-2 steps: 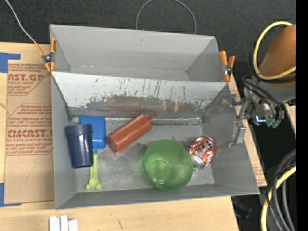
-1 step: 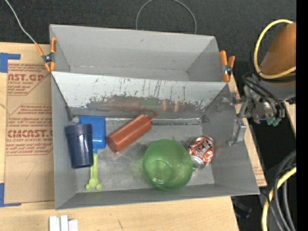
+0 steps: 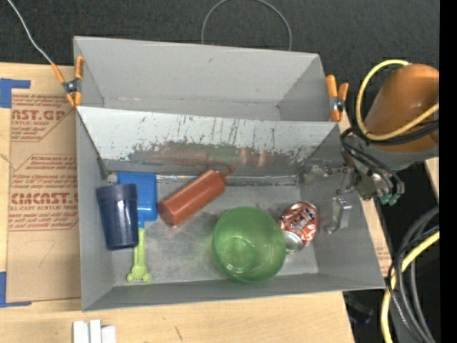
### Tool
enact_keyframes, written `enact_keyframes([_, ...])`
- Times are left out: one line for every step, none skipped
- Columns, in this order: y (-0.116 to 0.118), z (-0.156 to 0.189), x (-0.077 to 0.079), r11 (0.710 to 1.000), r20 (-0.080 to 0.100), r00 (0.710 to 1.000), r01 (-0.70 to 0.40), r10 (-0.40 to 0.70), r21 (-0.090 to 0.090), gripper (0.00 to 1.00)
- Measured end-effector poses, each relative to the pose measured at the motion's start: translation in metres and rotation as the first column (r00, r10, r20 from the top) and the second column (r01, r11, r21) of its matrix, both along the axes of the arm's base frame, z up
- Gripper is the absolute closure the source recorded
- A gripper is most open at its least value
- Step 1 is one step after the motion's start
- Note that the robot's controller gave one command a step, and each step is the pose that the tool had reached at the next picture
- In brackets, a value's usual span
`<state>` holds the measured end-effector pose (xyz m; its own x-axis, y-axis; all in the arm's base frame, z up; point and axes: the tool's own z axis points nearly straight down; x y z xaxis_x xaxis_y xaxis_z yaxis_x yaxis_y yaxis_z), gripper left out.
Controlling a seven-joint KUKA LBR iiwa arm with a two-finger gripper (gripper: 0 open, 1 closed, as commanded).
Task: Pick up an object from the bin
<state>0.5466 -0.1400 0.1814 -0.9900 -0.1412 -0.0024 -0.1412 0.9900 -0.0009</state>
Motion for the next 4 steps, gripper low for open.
enact_keyframes([0.024,-0.076,0.004,0.95,-0.001,0.95,-0.311,0.311,0.001,0.0])
enact_keyframes([0.008,-0.108,-0.035,0.949,0.001,0.949,-0.316,0.316,0.001,1.0])
enact_keyframes([0.008,-0.108,-0.035,0.949,0.001,0.949,-0.316,0.316,0.0,1.0])
enact_keyframes([0.009,0.0,-0.023,0.958,-0.001,0.958,-0.288,0.288,0.002,1.0])
